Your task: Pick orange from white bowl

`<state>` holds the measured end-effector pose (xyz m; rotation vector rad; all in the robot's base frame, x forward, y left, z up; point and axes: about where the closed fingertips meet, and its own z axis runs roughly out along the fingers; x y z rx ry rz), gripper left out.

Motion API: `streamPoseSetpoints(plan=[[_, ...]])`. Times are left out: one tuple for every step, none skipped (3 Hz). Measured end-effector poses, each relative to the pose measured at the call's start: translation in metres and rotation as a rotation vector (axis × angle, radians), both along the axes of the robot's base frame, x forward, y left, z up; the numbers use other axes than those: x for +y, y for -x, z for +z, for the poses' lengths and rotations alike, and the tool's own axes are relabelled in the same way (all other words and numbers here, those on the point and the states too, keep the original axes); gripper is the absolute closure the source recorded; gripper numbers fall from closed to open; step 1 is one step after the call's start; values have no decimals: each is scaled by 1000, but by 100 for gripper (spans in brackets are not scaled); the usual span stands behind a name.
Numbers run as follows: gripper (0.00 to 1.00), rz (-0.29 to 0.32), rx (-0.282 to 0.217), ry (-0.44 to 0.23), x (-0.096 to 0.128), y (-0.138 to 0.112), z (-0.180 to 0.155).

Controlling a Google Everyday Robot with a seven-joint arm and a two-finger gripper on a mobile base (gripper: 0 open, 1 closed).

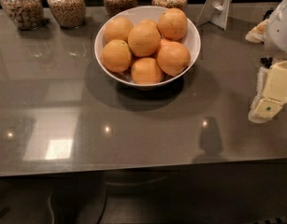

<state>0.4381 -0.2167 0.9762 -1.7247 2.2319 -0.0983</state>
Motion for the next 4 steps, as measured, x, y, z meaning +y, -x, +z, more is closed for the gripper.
streamPoseSetpoints(plan=[[0,0,0,0,0,0,0],[0,16,-59,-46,12,-13,2],[0,41,-149,-127,42,-39,7],[0,33,-215,-193,77,-68,13]])
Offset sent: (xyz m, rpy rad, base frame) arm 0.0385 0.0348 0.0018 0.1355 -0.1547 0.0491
